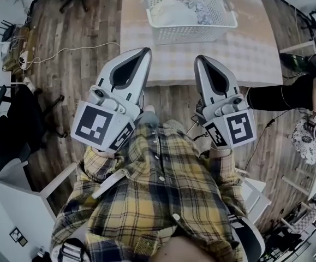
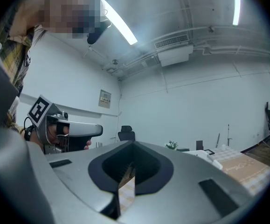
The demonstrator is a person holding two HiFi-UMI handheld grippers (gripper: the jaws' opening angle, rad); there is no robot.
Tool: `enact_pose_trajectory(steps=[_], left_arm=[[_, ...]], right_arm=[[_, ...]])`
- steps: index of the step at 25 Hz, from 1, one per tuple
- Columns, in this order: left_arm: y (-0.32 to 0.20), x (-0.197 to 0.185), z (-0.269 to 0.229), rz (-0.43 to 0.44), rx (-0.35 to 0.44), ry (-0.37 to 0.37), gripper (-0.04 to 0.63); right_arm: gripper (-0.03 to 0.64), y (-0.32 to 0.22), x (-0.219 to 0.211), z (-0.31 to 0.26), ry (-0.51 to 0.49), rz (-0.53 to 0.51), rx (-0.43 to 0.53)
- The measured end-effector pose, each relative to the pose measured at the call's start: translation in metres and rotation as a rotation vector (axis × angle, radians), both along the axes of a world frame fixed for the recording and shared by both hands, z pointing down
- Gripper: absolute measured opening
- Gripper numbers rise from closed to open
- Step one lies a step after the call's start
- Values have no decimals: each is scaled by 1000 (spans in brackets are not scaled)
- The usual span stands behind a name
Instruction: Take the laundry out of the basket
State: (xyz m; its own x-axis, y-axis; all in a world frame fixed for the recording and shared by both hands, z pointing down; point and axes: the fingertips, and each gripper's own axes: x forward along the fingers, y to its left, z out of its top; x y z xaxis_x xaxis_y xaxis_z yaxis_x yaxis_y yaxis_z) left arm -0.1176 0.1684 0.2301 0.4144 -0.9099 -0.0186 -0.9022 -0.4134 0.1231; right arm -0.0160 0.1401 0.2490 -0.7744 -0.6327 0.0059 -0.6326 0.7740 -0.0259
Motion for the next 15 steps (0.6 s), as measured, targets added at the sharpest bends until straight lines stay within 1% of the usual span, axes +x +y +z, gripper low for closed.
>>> enact_pose_trajectory(steps=[4,8,12,15], left_arm=[[-20,-9,11,25,-26,-2,23],[-46,-8,17,35,-45,-1,23],[-74,-2,18,24,-52,1,23],[-98,0,16,2,-48,4,23]], right_arm=[[17,-19,-8,8,8,33,-22],[17,-46,-3,14,16,53,-39],[17,-77,10,14,11,62,-44],[17,-103,14,12,13,48,-38]])
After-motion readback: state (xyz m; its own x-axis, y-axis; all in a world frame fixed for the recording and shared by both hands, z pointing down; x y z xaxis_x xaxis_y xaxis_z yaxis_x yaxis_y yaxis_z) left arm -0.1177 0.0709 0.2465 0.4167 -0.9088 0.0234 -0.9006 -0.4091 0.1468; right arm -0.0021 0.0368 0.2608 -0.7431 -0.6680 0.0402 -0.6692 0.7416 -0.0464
